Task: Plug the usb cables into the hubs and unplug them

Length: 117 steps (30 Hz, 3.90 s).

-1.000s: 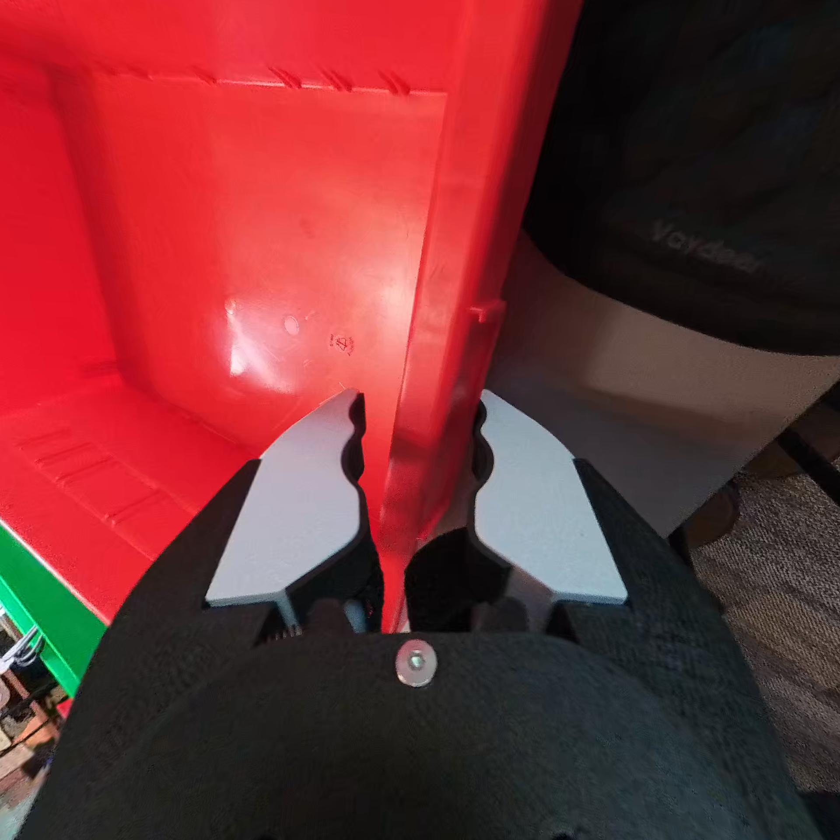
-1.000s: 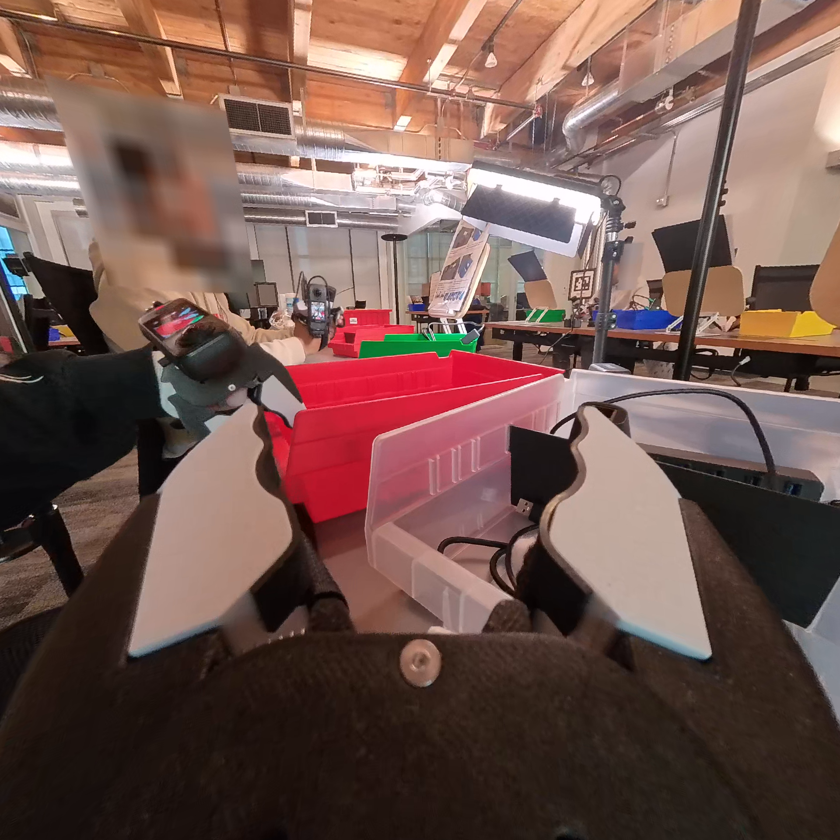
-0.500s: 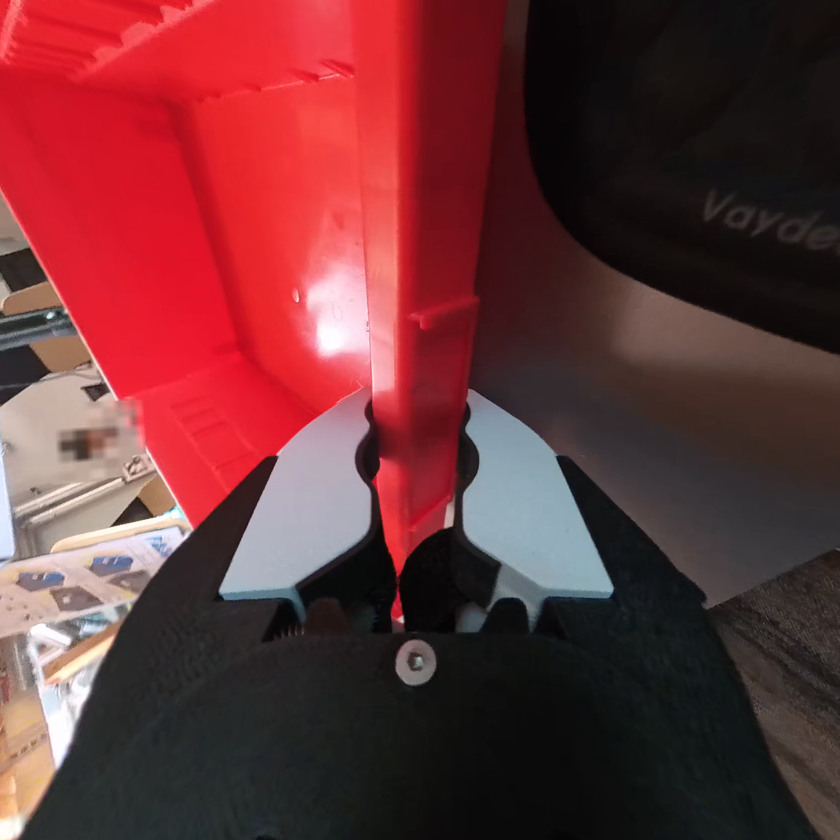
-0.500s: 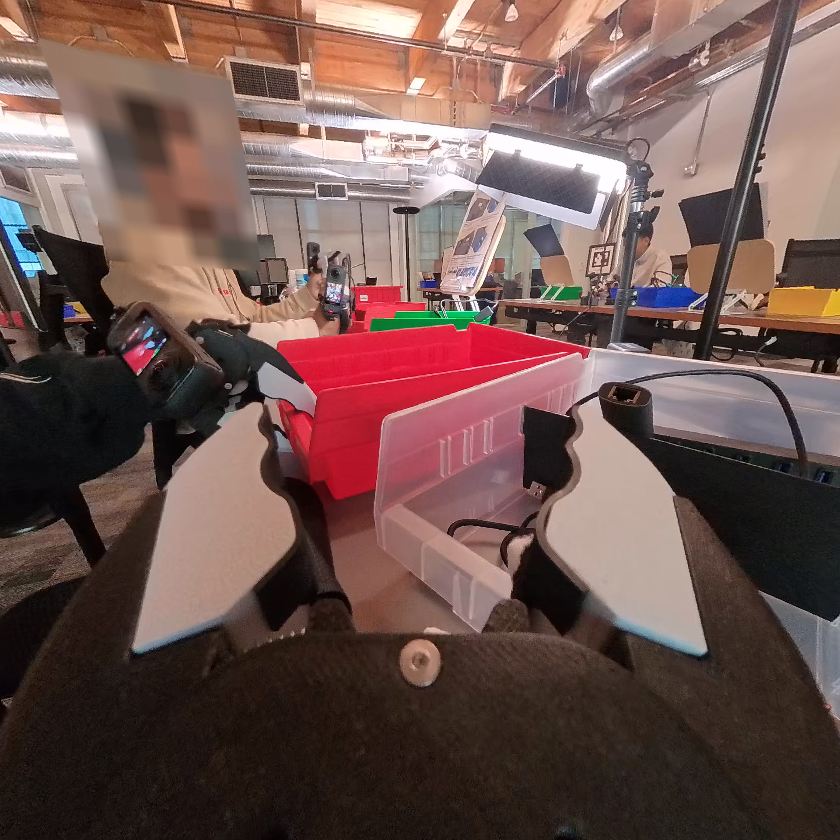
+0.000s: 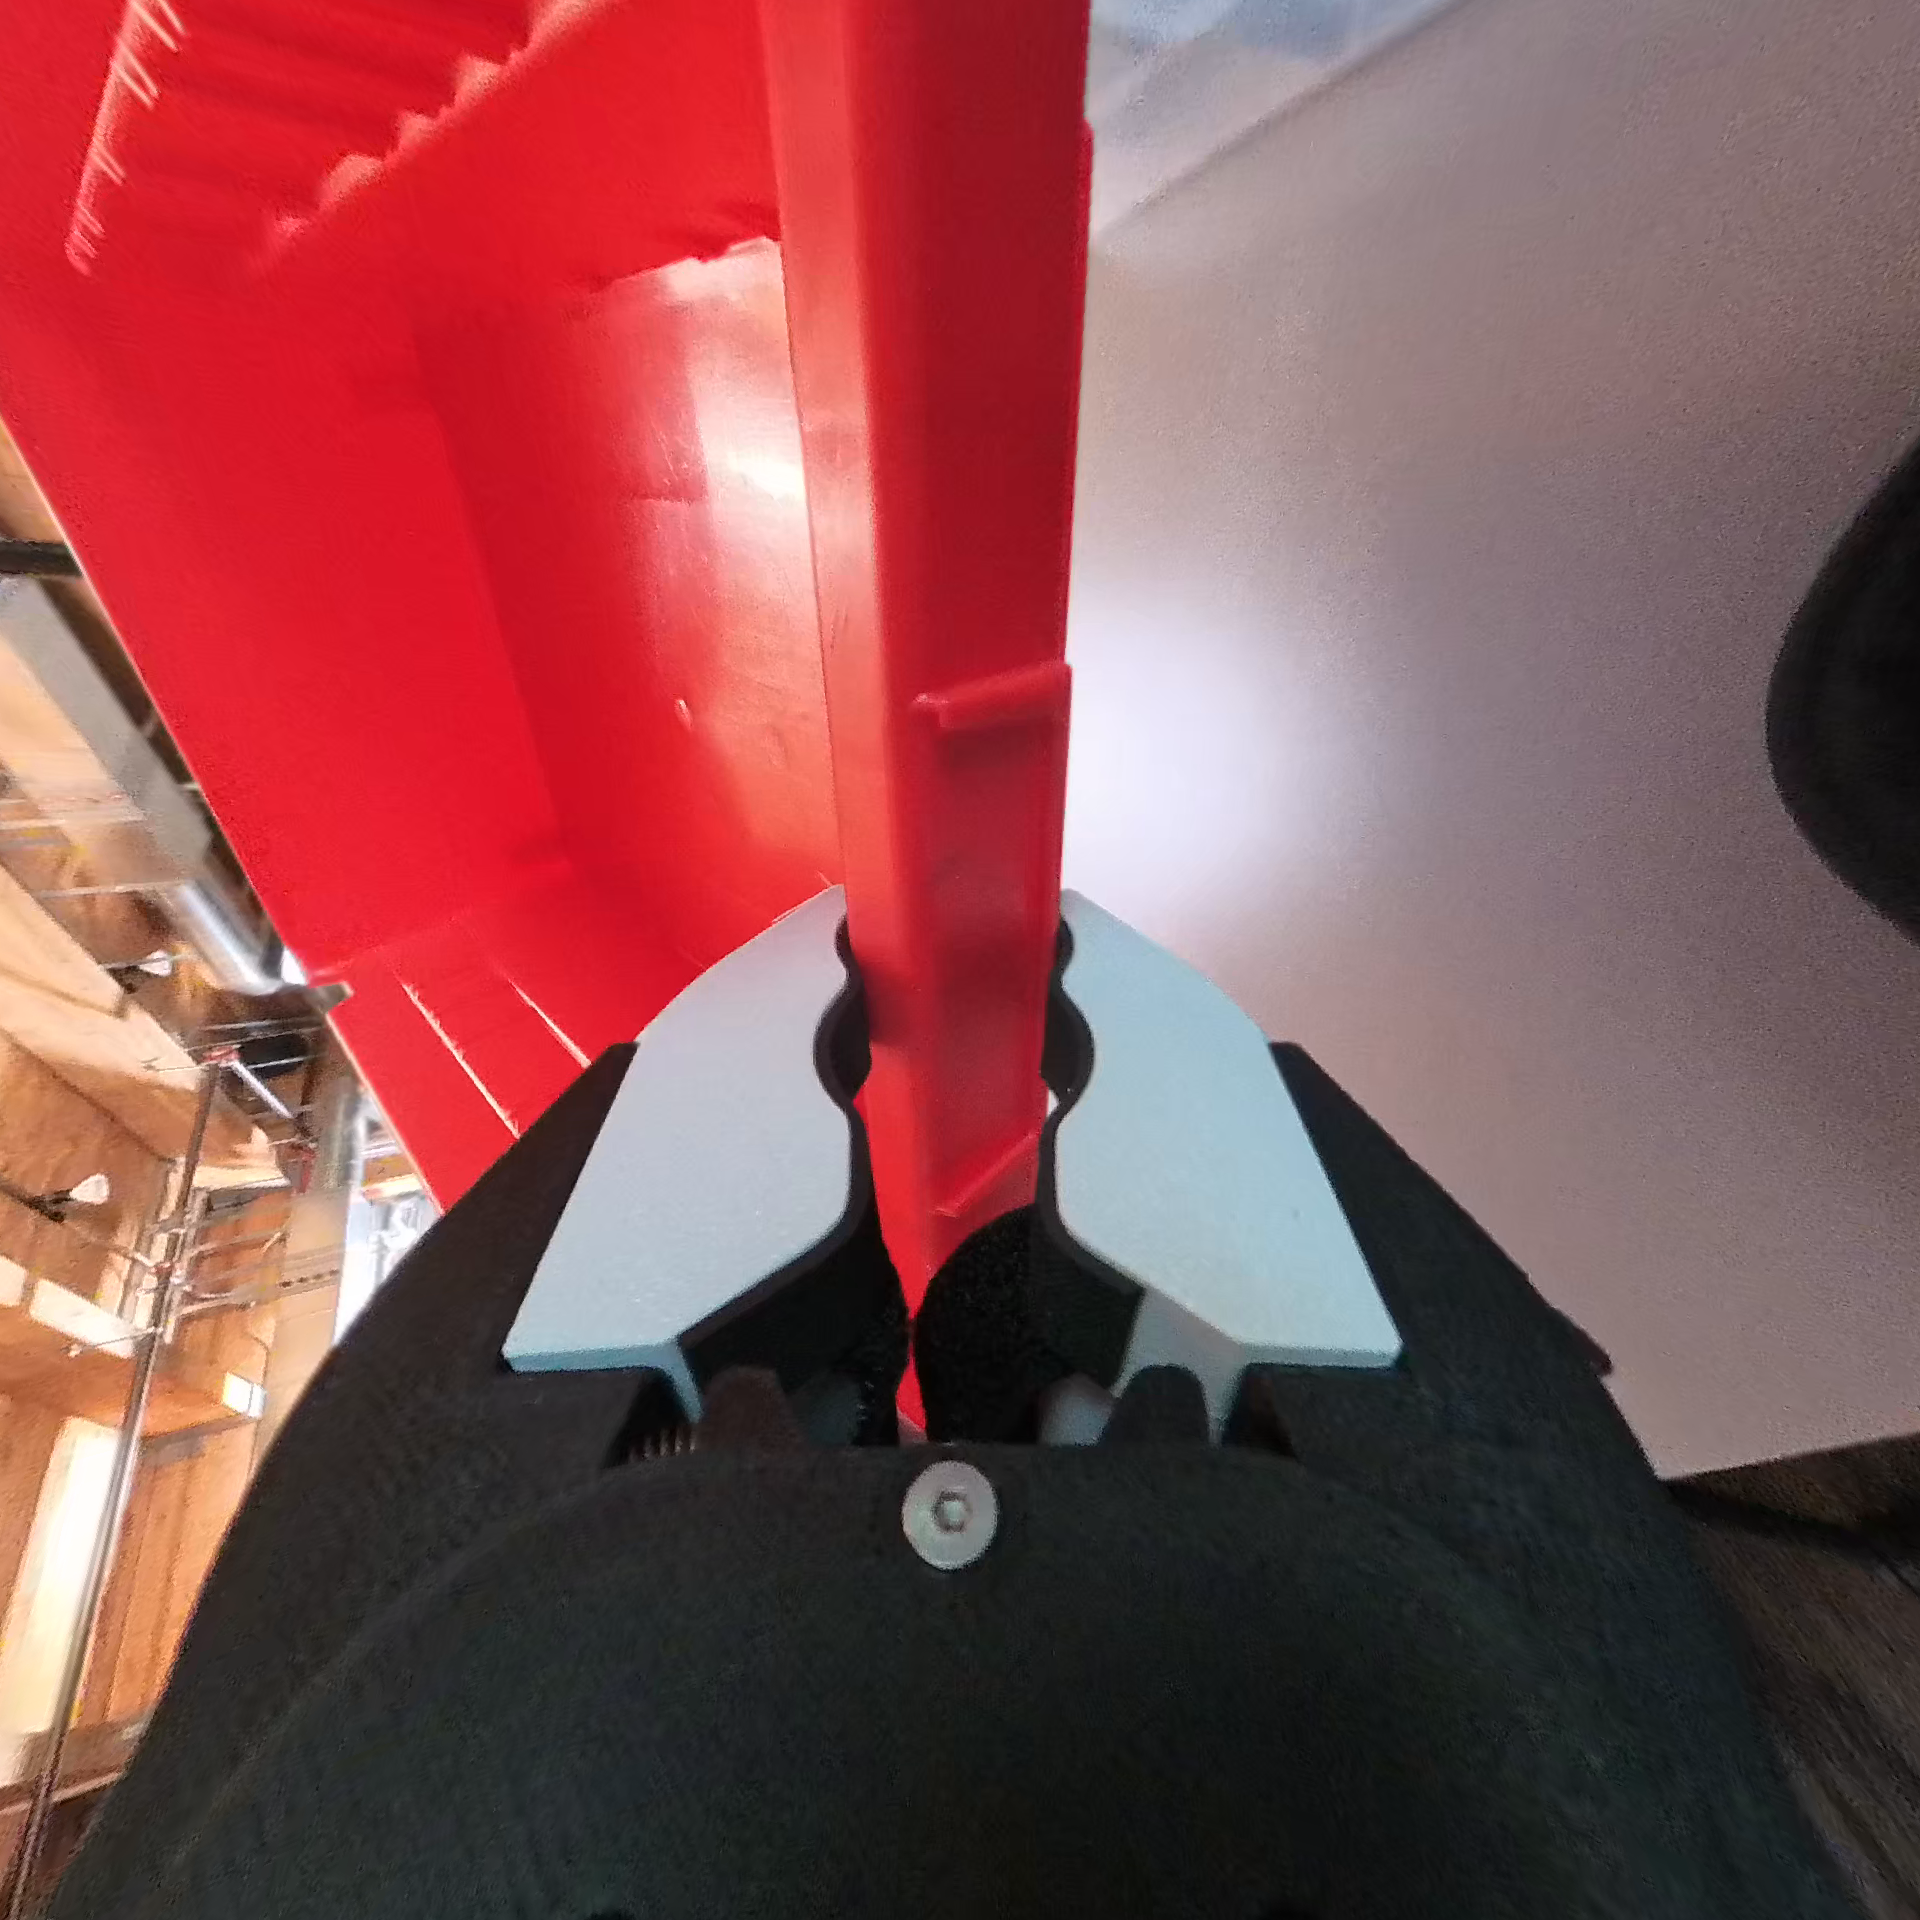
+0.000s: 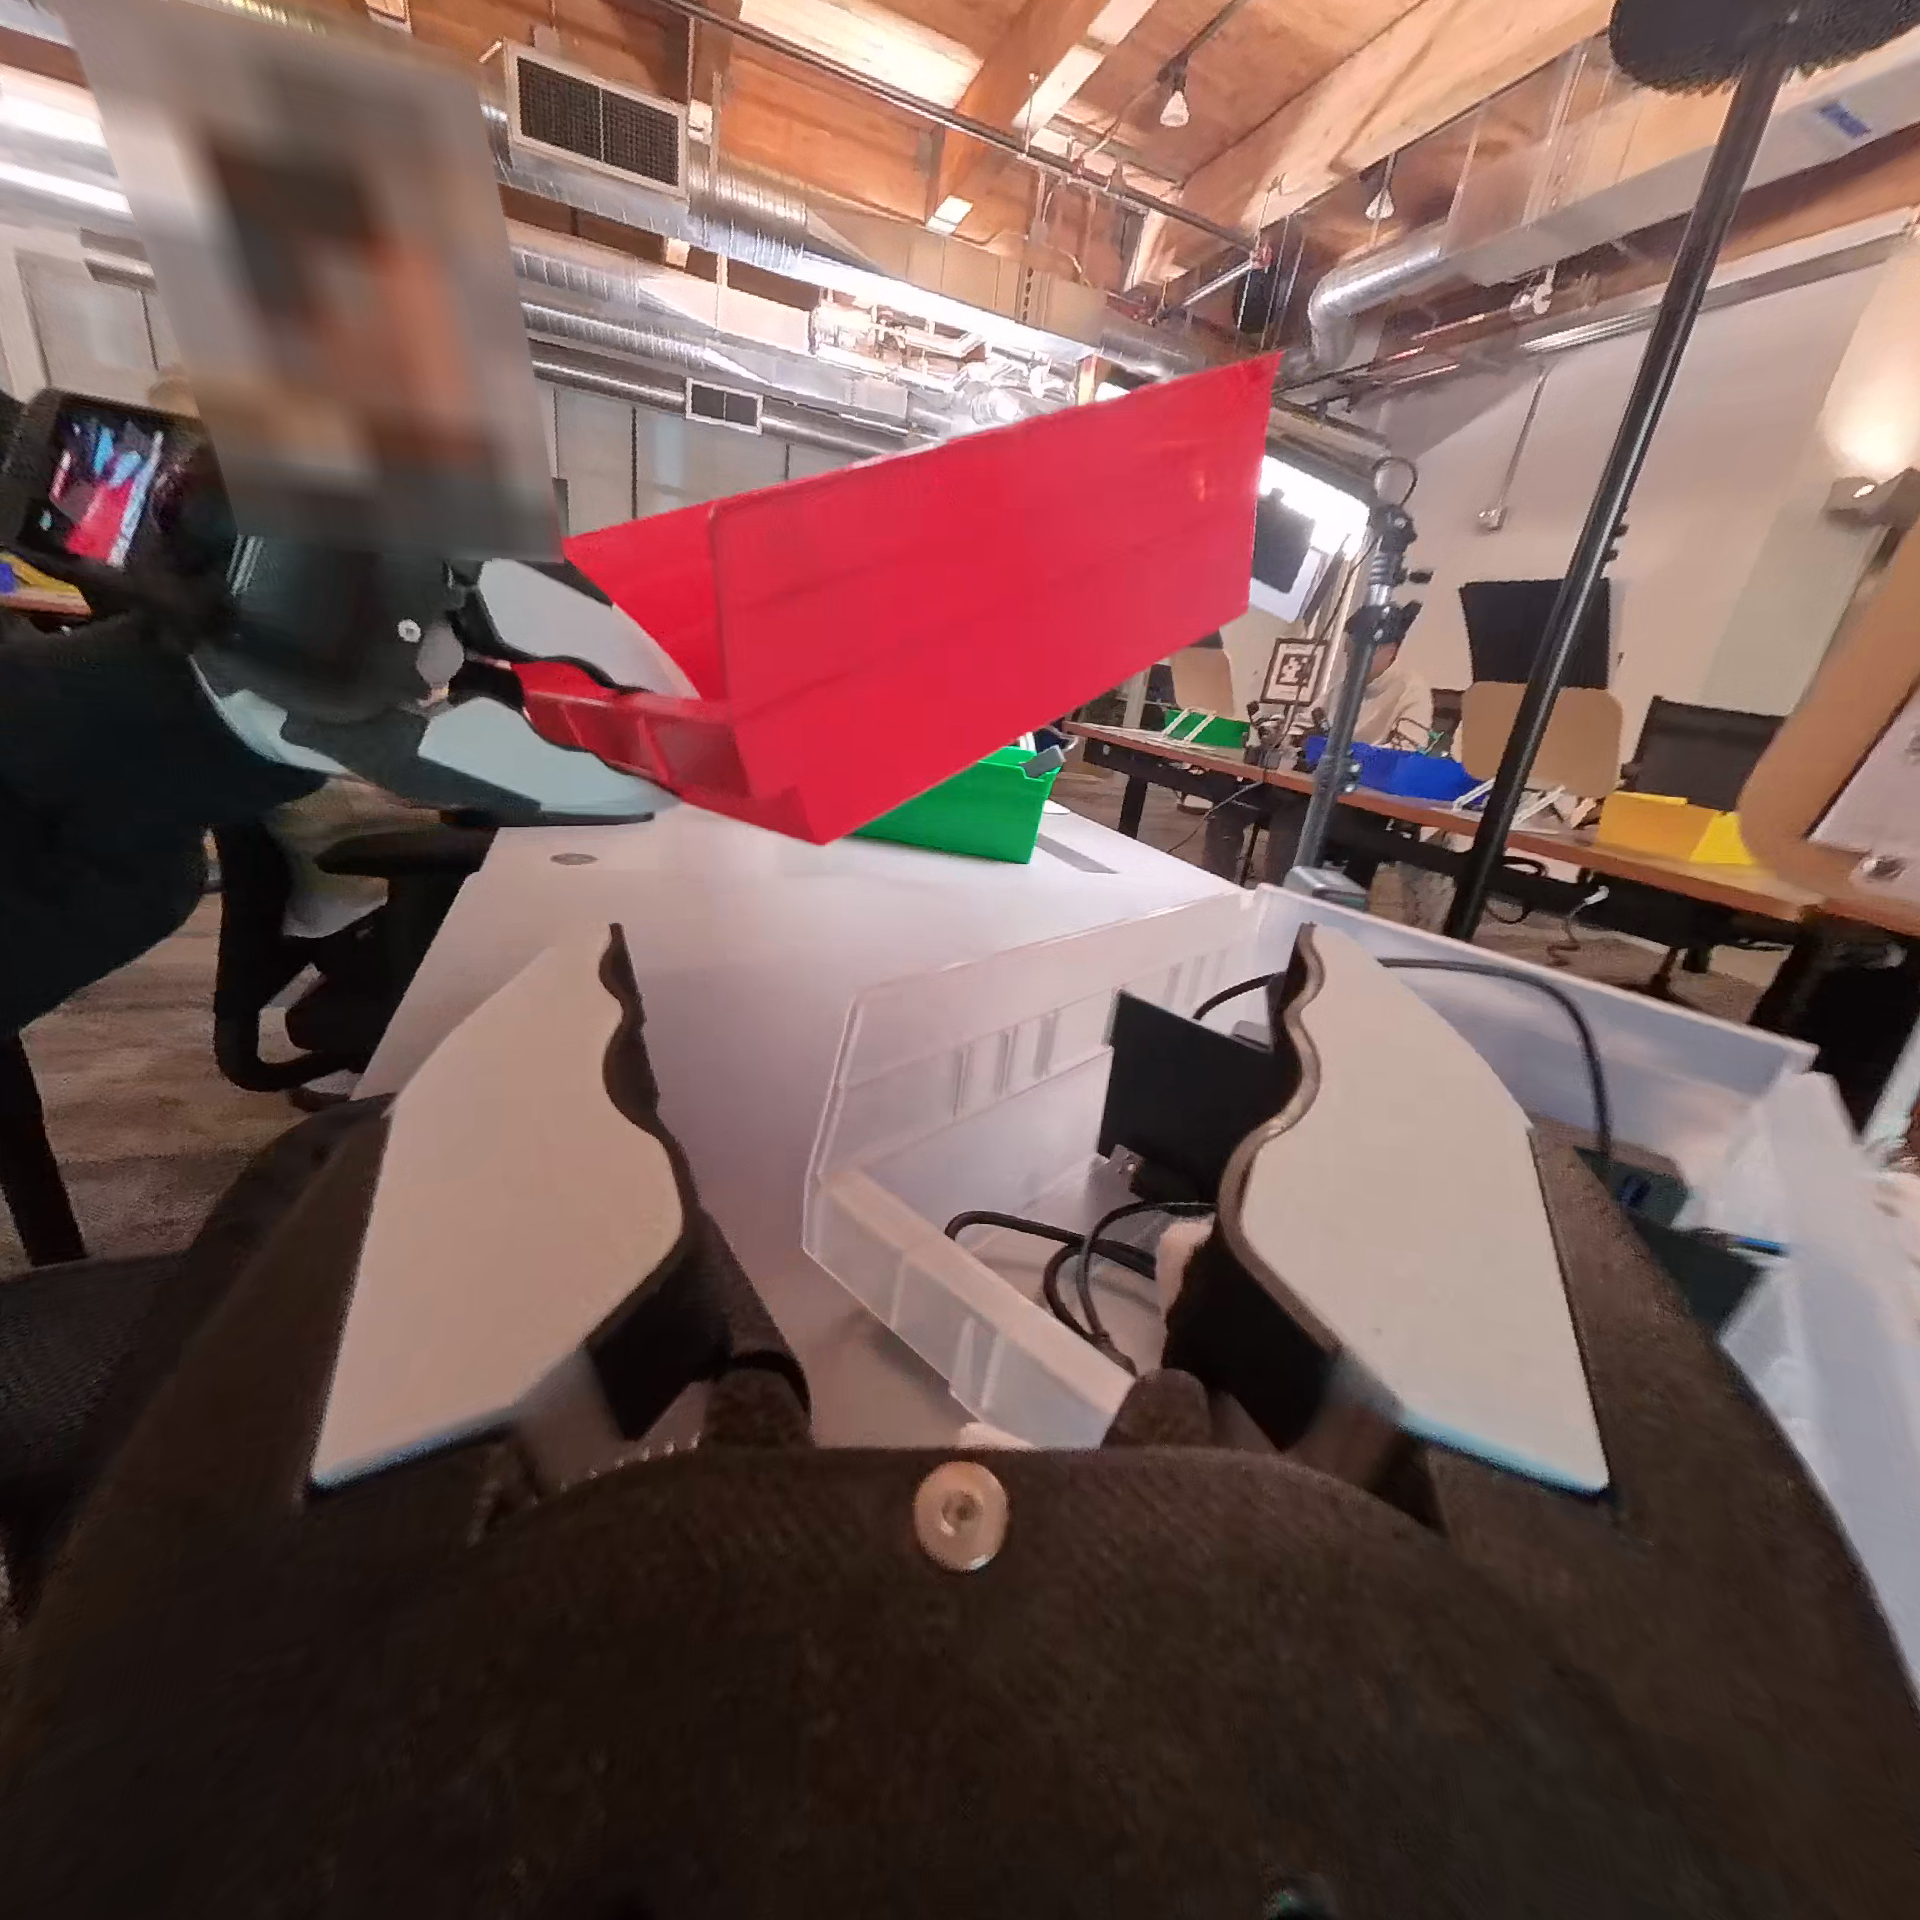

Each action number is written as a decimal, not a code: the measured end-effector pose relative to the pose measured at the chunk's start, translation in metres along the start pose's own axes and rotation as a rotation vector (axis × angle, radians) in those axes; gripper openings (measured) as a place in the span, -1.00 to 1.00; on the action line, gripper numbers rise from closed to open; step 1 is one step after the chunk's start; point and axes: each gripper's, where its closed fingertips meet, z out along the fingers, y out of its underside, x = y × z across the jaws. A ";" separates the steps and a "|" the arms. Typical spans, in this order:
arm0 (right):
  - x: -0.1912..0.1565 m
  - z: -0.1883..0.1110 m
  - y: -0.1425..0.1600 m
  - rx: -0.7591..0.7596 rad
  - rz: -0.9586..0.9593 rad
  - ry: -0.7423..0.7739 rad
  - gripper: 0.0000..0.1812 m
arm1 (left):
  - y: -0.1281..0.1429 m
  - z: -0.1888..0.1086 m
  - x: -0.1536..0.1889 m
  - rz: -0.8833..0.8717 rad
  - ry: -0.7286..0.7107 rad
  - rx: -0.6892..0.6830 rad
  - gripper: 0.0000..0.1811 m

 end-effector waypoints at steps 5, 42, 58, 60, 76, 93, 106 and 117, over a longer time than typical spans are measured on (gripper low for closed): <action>0.028 -0.041 -0.048 -0.019 -0.145 0.086 0.22 | -0.051 -0.017 -0.026 -0.005 -0.057 0.077 -0.68; 0.130 -0.324 -0.138 -0.521 -0.456 0.584 0.10 | -0.486 0.008 0.159 0.237 0.461 0.524 -0.68; 0.126 -0.293 -0.117 -0.555 -0.446 0.471 0.09 | -0.462 -0.076 0.127 0.029 0.554 0.816 -0.47; 0.127 -0.283 -0.107 -0.576 -0.430 0.444 0.07 | -0.438 -0.082 0.114 -0.005 0.548 0.791 -0.44; 0.123 -0.224 0.090 -1.262 -0.294 0.131 -0.25 | -0.264 0.031 0.129 -0.305 0.691 0.286 -0.46; 0.181 -0.356 0.079 -1.417 -0.170 0.381 -0.55 | -0.135 0.076 0.113 -0.289 0.653 0.074 -0.59; 0.175 -0.477 0.050 -1.452 0.033 0.642 -0.54 | 0.006 0.060 0.107 -0.329 0.669 -0.068 -0.58; 0.152 -0.513 0.033 -1.303 0.247 0.749 -0.48 | 0.078 0.032 0.111 -0.417 0.679 -0.095 -0.55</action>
